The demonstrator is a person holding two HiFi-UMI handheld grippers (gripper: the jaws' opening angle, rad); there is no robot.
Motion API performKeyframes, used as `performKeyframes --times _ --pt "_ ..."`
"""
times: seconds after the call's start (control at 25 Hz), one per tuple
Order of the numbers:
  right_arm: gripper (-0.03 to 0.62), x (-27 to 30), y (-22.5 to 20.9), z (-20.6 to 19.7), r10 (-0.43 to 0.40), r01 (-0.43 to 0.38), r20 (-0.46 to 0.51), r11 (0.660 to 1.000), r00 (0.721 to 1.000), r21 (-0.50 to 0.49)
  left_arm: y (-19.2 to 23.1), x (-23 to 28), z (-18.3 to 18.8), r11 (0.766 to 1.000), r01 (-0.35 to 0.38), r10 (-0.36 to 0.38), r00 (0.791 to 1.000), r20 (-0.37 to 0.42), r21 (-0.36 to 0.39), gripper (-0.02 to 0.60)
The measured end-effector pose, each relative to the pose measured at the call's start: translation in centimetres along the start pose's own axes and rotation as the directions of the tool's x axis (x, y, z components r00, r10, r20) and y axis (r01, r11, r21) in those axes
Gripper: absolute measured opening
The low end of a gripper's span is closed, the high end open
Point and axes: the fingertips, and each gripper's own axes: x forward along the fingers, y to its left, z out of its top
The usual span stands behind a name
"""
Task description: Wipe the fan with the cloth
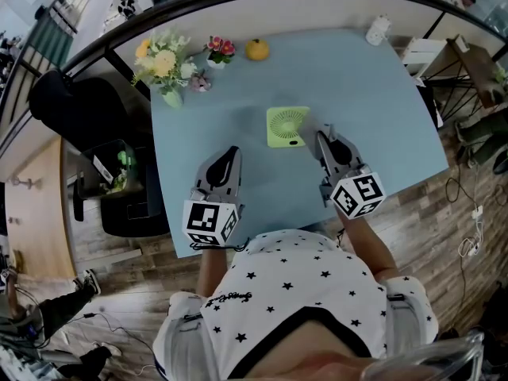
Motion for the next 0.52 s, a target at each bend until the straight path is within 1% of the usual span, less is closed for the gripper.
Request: performKeyframes --times 0.32,0.52 --pt "0.014 -0.51 -0.28 0.19 -0.009 0.009 0.004 1.000 1.000 -0.002 -0.49 0.22 -0.05 1.000 0.011 -0.011 1.000 -0.002 -0.001 0.032" --pt "0.015 -0.30 0.38 -0.14 0.011 -0.011 0.004 1.000 1.000 0.010 -0.20 -0.60 -0.31 1.000 -0.011 0.011 1.000 -0.010 -0.001 0.032"
